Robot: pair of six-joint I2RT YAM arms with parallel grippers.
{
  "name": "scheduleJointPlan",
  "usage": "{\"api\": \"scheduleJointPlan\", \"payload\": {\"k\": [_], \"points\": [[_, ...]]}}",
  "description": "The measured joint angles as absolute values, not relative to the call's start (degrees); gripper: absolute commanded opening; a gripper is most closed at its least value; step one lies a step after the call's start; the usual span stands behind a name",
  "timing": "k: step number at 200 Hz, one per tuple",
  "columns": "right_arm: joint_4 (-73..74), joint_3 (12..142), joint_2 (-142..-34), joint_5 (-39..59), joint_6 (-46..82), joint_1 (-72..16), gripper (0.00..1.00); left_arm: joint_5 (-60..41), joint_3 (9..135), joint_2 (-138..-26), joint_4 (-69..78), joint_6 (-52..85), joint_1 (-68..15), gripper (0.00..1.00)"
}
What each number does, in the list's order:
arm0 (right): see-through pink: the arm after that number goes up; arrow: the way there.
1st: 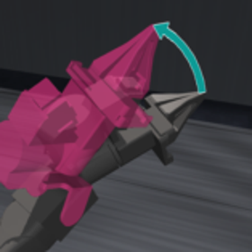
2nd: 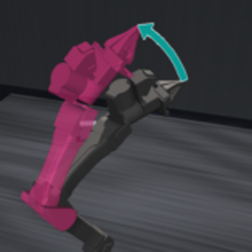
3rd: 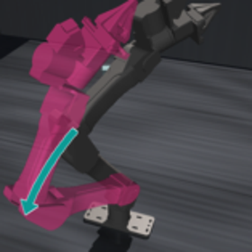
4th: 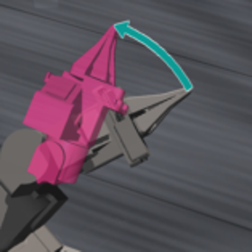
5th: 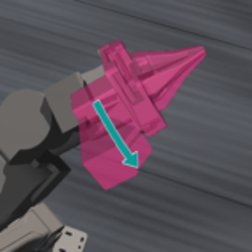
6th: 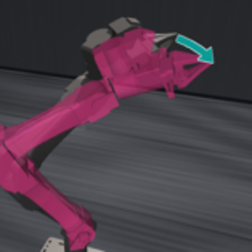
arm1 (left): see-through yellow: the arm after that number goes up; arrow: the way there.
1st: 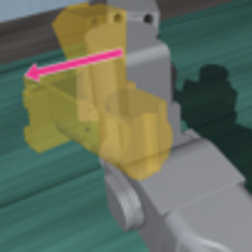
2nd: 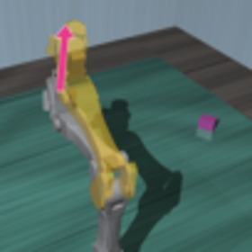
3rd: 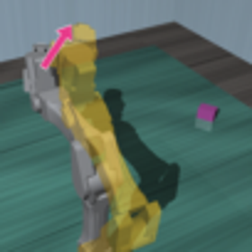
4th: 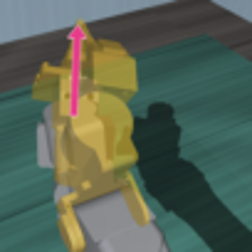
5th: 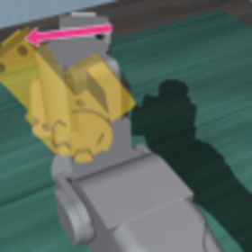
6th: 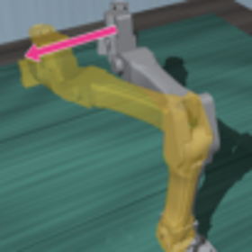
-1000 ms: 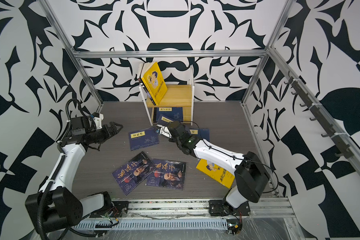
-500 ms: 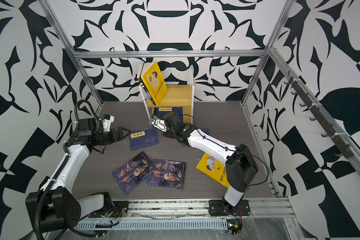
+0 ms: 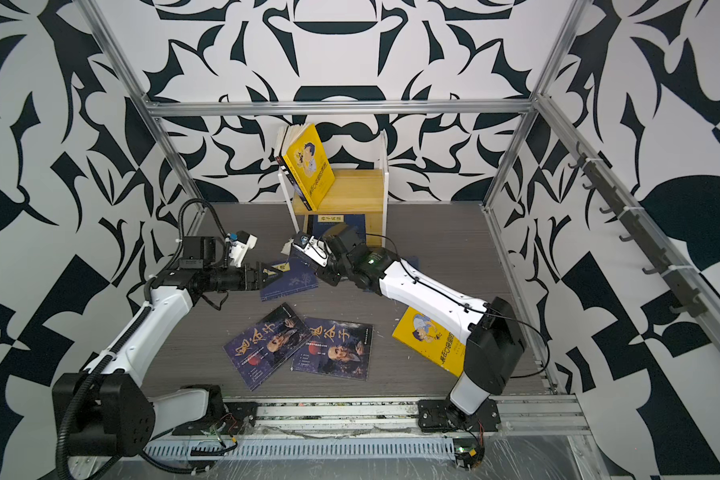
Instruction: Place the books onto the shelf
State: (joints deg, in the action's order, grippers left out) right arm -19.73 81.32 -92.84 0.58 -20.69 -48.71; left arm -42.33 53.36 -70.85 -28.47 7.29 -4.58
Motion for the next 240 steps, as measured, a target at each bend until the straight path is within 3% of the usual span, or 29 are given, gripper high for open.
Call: {"api": "scheduleJointPlan", "payload": {"k": [30,65,108,122,142,169,193,217,240], "points": [[-20.0,81.5,-92.9,0.3,-20.3,-51.4,0.0,-41.6,52.8,-71.3,-27.2,8.8,-6.1,0.71],[-20.1,81.5,-92.9,0.3,-21.7,-52.4,0.0,-38.5,52.9,-71.4,-25.5,12.0,-2.8,0.29],[-22.2,81.2,-92.9,0.8,-28.3,-55.4,0.0,-38.4,52.8,-71.4,-22.7,18.6,0.5,0.28],[-22.7,81.2,-93.1,1.1,-29.0,-56.6,0.0,-39.5,52.6,-71.3,-21.2,20.3,0.5,0.31],[-22.6,81.3,-93.5,1.0,-29.1,-57.7,0.0,-40.1,52.5,-71.3,-20.9,20.5,0.6,0.5],[-22.9,81.3,-94.3,-2.3,-28.4,-56.2,0.0,-38.8,52.9,-71.1,-23.2,18.2,2.7,0.59],[-22.4,81.1,-94.3,-5.6,-27.2,-54.0,0.0,-38.5,54.8,-70.7,-26.9,15.3,3.9,0.76],[-19.6,80.1,-94.2,-10.3,-26.8,-52.9,0.0,-44.0,53.6,-69.7,-25.4,18.5,3.8,0.89],[-15.8,78.4,-94.1,-13.9,-27.2,-53.2,0.0,-52.6,48.8,-69.5,-17.9,30.2,3.4,0.97]]}}
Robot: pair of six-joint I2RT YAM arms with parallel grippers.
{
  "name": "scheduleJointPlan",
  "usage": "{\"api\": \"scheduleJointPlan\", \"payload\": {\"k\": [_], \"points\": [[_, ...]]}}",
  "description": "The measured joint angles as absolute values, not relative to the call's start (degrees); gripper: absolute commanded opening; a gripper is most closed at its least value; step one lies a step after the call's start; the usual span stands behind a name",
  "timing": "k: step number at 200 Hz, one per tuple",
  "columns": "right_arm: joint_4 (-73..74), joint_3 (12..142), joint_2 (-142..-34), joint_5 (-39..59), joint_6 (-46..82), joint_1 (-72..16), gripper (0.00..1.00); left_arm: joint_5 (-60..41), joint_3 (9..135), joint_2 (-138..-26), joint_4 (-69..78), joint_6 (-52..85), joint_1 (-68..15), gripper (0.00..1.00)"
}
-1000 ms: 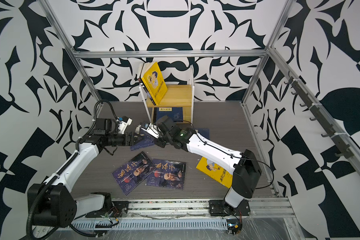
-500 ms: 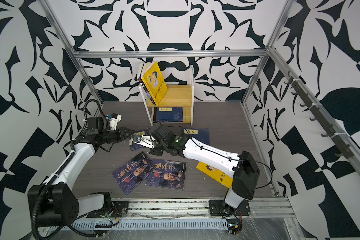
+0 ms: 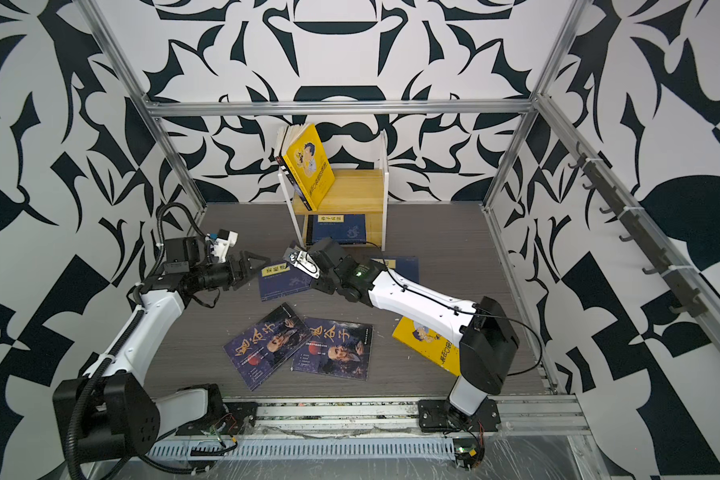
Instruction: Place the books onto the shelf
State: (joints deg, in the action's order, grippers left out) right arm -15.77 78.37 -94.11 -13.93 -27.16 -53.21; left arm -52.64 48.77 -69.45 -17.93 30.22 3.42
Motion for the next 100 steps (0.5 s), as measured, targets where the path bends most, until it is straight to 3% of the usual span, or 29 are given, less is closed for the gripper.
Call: {"api": "scheduleJointPlan", "payload": {"k": [51,100], "points": [[-7.6,76.0,-94.1,-18.9,-27.6,-54.4,0.0,-59.5,45.6,-70.5,-5.3,55.1,0.3,1.0],[-2.6,76.0,-95.4,-20.3,-27.2,-57.3,0.0,-58.7,46.4,-74.2,-0.7,66.5,-2.0,1.0]]}}
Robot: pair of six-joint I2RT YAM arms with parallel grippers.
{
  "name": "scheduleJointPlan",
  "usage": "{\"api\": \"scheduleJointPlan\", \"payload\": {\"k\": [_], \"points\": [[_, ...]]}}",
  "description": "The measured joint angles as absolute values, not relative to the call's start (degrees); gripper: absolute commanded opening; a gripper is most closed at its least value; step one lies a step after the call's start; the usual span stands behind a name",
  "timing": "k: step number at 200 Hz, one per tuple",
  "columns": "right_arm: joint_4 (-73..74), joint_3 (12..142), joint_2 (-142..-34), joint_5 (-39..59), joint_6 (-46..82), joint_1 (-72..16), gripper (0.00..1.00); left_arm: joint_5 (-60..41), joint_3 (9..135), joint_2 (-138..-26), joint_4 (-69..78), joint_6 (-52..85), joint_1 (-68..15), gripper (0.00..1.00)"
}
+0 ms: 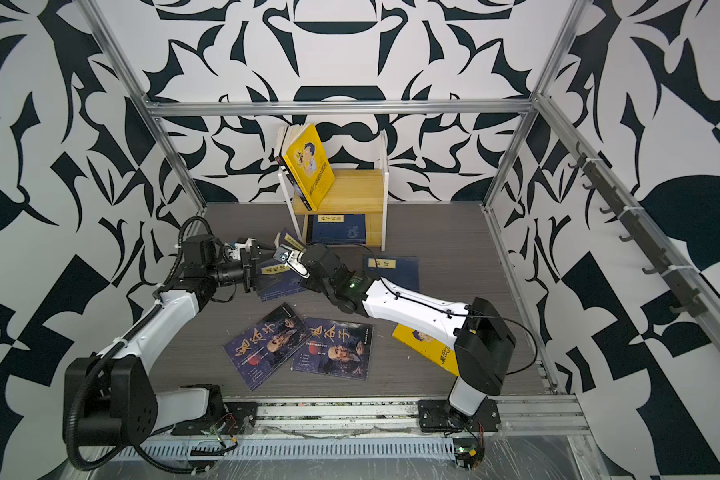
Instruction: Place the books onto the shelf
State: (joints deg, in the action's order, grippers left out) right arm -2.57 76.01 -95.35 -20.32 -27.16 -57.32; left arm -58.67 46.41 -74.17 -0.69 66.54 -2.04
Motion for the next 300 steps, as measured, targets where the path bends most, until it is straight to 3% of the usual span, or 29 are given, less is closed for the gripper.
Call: {"api": "scheduleJointPlan", "payload": {"k": [47,133,144,190,219,277,292,300], "points": [[-0.1,75.5,-96.3,-19.6,-27.2,-58.0,0.0,-56.4,47.1,-76.1,0.3,70.1,0.3,1.0],[-0.8,71.9,-96.0,-9.7,-28.3,-60.7,0.0,-54.6,47.2,-76.0,1.2,69.1,1.1,0.77],[-0.8,71.9,-96.0,-9.1,-28.5,-60.9,0.0,-54.5,47.2,-76.0,1.3,69.1,1.1,0.7],[-1.5,71.9,-96.0,-8.3,-31.9,-61.9,0.0,-53.7,47.3,-76.0,1.1,67.5,1.1,0.23],[-3.0,72.1,-96.5,-10.2,-34.7,-62.5,0.0,-53.3,47.4,-76.0,0.5,66.6,1.1,0.0],[-3.2,73.1,-98.7,-16.0,-40.1,-64.1,0.0,-52.3,47.4,-76.0,-1.4,63.5,1.3,0.0],[-3.1,73.1,-98.7,-17.1,-41.3,-64.2,0.0,-51.9,47.4,-76.0,-2.0,62.1,1.7,0.51],[-3.1,73.0,-98.7,-17.7,-42.0,-64.2,0.0,-51.4,47.5,-76.0,-2.6,61.2,2.0,0.67]]}}
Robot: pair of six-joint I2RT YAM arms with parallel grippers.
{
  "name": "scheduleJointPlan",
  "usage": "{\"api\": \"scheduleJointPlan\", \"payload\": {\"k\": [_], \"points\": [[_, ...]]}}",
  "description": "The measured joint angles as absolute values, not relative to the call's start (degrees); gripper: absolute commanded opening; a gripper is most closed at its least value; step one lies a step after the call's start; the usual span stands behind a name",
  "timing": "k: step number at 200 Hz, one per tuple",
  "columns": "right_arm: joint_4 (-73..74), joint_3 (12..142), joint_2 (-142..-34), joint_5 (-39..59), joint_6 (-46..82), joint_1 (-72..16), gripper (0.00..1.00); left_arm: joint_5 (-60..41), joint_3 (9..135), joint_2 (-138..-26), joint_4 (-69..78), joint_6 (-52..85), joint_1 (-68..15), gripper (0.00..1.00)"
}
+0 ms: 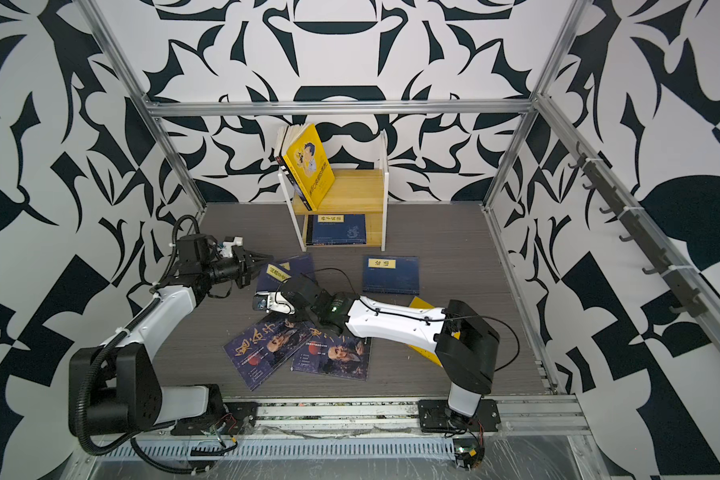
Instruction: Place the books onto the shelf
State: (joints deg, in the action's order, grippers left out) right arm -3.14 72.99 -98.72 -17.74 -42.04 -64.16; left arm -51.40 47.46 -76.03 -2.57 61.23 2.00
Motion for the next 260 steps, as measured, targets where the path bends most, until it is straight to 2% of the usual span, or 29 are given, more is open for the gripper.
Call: {"api": "scheduleJointPlan", "payload": {"k": [21,33,36,44,51,88,140,176,260], "points": [[-3.7,72.6,-98.7,-19.4,-43.8,-63.9,0.0,-48.9,49.0,-76.0,-7.7,57.1,3.1,0.82],[-4.0,72.2,-98.5,-19.7,-44.5,-63.3,0.0,-47.4,50.6,-76.0,-10.9,54.2,3.9,0.84],[-4.1,72.1,-98.5,-19.7,-44.7,-63.1,0.0,-47.2,50.8,-76.0,-11.3,53.7,4.2,0.88],[-5.1,71.7,-98.1,-19.7,-45.3,-62.3,0.0,-46.3,51.4,-75.8,-12.3,52.2,5.0,0.91],[-6.1,71.6,-97.8,-19.7,-45.5,-61.6,0.0,-45.6,51.5,-75.5,-13.1,50.9,5.8,1.0],[-9.1,71.5,-95.5,-20.5,-48.5,-56.5,0.0,-39.9,52.0,-74.5,-19.6,42.9,10.2,1.0],[-6.8,72.8,-95.9,-25.9,-53.9,-49.6,0.0,-36.2,54.0,-71.0,-24.6,36.5,11.2,1.0],[1.5,74.6,-100.9,-28.3,-57.6,-46.1,0.0,-35.1,54.3,-70.1,-25.8,34.1,11.6,0.99],[16.4,81.7,-116.4,-26.0,-62.3,-40.7,0.0,-34.8,54.3,-70.1,-26.1,33.1,11.6,0.99]]}}
